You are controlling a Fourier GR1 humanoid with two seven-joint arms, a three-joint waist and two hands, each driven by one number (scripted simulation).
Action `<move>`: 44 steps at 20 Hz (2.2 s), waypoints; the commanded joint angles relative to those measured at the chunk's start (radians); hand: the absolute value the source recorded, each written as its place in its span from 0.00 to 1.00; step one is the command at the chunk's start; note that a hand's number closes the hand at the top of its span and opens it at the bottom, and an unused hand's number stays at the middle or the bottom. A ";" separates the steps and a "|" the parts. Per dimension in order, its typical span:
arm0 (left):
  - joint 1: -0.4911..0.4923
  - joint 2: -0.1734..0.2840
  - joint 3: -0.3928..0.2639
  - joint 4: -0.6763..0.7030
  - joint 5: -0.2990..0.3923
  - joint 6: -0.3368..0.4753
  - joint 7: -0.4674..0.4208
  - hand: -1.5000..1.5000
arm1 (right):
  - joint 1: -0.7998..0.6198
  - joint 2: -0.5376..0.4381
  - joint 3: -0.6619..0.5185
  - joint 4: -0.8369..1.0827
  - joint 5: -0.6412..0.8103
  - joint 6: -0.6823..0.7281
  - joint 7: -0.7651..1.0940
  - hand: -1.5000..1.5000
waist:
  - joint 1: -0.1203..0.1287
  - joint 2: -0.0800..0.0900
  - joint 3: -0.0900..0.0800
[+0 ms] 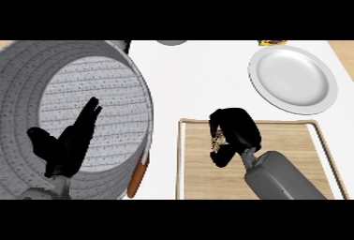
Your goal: Pick the cupcake from the tray and place it in the plate
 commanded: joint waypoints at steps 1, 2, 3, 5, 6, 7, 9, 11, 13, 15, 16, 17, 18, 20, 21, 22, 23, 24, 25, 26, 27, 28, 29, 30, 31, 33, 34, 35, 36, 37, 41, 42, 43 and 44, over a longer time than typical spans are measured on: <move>0.060 -0.010 -0.029 0.071 0.011 -0.012 0.046 0.50 | -0.017 0.172 -0.006 0.000 0.131 -0.194 0.211 1.00 | 0.001 0.017 -0.021; 0.065 -0.034 -0.049 0.090 0.002 -0.004 0.038 0.50 | -0.050 0.194 -0.008 -0.021 0.167 -0.245 0.207 1.00 | -0.003 0.018 -0.022; 0.085 -0.033 -0.056 0.068 -0.003 0.003 0.041 0.50 | -0.078 0.208 -0.012 0.006 0.218 -0.287 0.231 1.00 | 0.013 0.018 -0.021; 0.077 -0.018 -0.034 0.088 0.000 -0.012 0.027 0.50 | -0.128 0.220 -0.031 -0.010 0.305 -0.342 0.289 1.00 | 0.003 0.017 -0.023; 0.060 -0.068 -0.062 0.113 -0.017 0.019 0.022 0.50 | -0.095 0.242 0.006 -0.004 0.352 -0.389 0.298 1.00 | -0.011 0.020 -0.022; 0.085 -0.025 -0.035 0.089 -0.008 0.000 0.021 0.50 | -0.109 0.246 -0.014 -0.057 0.371 -0.379 0.348 1.00 | -0.009 0.013 -0.022; 0.087 -0.048 -0.047 0.113 -0.019 0.013 0.017 0.50 | -0.109 0.248 -0.051 -0.080 0.391 -0.426 0.369 1.00 | -0.019 0.016 -0.022; 0.079 -0.036 -0.029 0.113 -0.004 -0.007 0.014 0.50 | -0.104 0.261 -0.093 -0.070 0.427 -0.497 0.398 1.00 | -0.016 0.020 -0.022; 0.097 -0.019 -0.031 0.067 -0.006 -0.008 0.035 0.50 | -0.101 0.269 -0.126 -0.077 0.440 -0.538 0.426 1.00 | -0.005 0.018 -0.021; 0.071 -0.042 -0.008 0.119 0.002 -0.012 -0.002 0.50 | -0.068 0.270 -0.142 -0.100 0.467 -0.582 0.434 1.00 | -0.016 0.020 -0.021; 0.059 -0.031 -0.002 0.122 0.009 -0.019 0.022 0.50 | -0.053 0.253 -0.166 -0.111 0.444 -0.601 0.407 1.00 | -0.017 0.022 -0.021; 0.088 -0.044 -0.013 0.126 -0.007 -0.011 -0.015 0.50 | -0.049 0.249 -0.194 -0.130 0.423 -0.605 0.406 1.00 | -0.015 0.021 -0.021; 0.105 -0.017 -0.033 0.039 -0.013 -0.007 0.044 0.50 | -0.045 0.214 -0.242 -0.146 0.392 -0.619 0.380 1.00 | -0.005 0.018 -0.019; 0.058 -0.026 -0.007 0.101 0.013 -0.028 0.047 0.50 | 0.000 0.208 -0.262 -0.130 0.355 -0.714 0.316 1.00 | -0.013 0.026 -0.019; 0.079 -0.036 -0.038 0.074 -0.014 -0.005 0.056 0.50 | -0.006 0.225 -0.274 -0.132 0.351 -0.736 0.316 1.00 | -0.006 0.023 -0.019; 0.077 -0.067 -0.038 0.121 -0.023 -0.002 -0.001 0.50 | 0.004 0.210 -0.293 -0.097 0.355 -0.775 0.289 1.00 | -0.007 0.028 -0.020; 0.049 -0.038 -0.031 0.059 -0.018 0.012 0.080 0.50 | -0.015 0.161 -0.359 -0.080 0.304 -0.769 0.262 1.00 | -0.002 0.027 -0.018; 0.037 -0.036 -0.018 0.093 -0.007 -0.007 0.064 0.50 | 0.012 0.118 -0.373 -0.086 0.283 -0.780 0.221 1.00 | -0.010 0.028 -0.019; 0.070 -0.066 -0.054 0.080 -0.033 0.008 0.030 0.50 | 0.021 0.132 -0.366 -0.033 0.295 -0.816 0.197 1.00 | 0.002 0.028 -0.019; 0.063 -0.032 -0.013 0.105 -0.011 -0.019 0.029 0.50 | -0.016 0.092 -0.414 -0.017 0.239 -0.800 0.171 1.00 | 0.005 0.031 -0.019; 0.045 -0.030 -0.035 0.063 -0.026 0.003 0.085 0.50 | -0.023 0.082 -0.434 0.007 0.258 -0.818 0.165 1.00 | 0.006 0.028 -0.019; 0.094 -0.046 -0.034 0.096 -0.023 -0.020 0.001 0.50 | -0.011 0.061 -0.453 0.010 0.255 -0.834 0.151 1.00 | 0.006 0.029 -0.020; 0.030 -0.060 -0.026 0.144 -0.023 -0.013 0.020 0.50 | -0.001 0.042 -0.474 0.034 0.240 -0.869 0.120 1.00 | -0.009 0.036 -0.020; 0.072 -0.065 -0.048 0.106 -0.030 -0.002 0.022 0.50 | -0.024 0.017 -0.515 0.061 0.219 -0.882 0.106 1.00 | 0.006 0.034 -0.019; 0.043 -0.058 -0.046 0.086 -0.033 0.013 0.068 0.50 | -0.037 0.008 -0.524 0.095 0.193 -0.873 0.087 1.00 | 0.009 0.032 -0.018; 0.040 -0.054 -0.049 0.084 -0.026 -0.008 0.055 0.50 | -0.099 -0.022 -0.578 0.193 0.142 -0.913 0.032 1.00 | 0.029 0.040 -0.018; 0.053 -0.020 -0.008 0.066 0.022 -0.054 0.054 0.50 | -0.097 -0.041 -0.591 0.221 0.097 -0.917 -0.008 1.00 | 0.036 0.038 -0.018; 0.024 -0.053 -0.026 0.101 -0.008 -0.025 0.041 0.50 | -0.126 -0.047 -0.601 0.258 0.065 -0.923 -0.041 1.00 | 0.033 0.042 -0.018; 0.058 -0.048 -0.030 0.090 -0.020 -0.014 0.038 0.50 | -0.120 -0.076 -0.616 0.250 0.013 -0.901 -0.071 1.00 | 0.030 0.036 -0.018; 0.060 -0.051 -0.040 0.096 -0.021 -0.025 0.034 0.50 | -0.116 -0.071 -0.624 0.287 -0.001 -0.924 -0.101 1.00 | 0.032 0.038 -0.017; 0.041 -0.069 -0.055 0.099 -0.028 -0.023 0.038 0.50 | -0.157 -0.130 -0.684 0.397 -0.098 -0.911 -0.221 1.00 | 0.039 0.045 -0.016; 0.033 -0.047 -0.028 0.117 -0.018 -0.045 0.023 0.50 | -0.191 -0.116 -0.691 0.429 -0.122 -0.905 -0.235 1.00 | 0.043 0.044 -0.017; 0.028 -0.075 -0.061 0.077 -0.034 -0.011 0.053 0.50 | -0.193 -0.120 -0.704 0.478 -0.122 -0.932 -0.271 1.00 | 0.056 0.049 -0.015; 0.055 -0.079 -0.061 0.086 -0.034 -0.019 0.022 0.50 | -0.189 -0.135 -0.710 0.484 -0.159 -0.900 -0.308 1.00 | 0.049 0.044 -0.016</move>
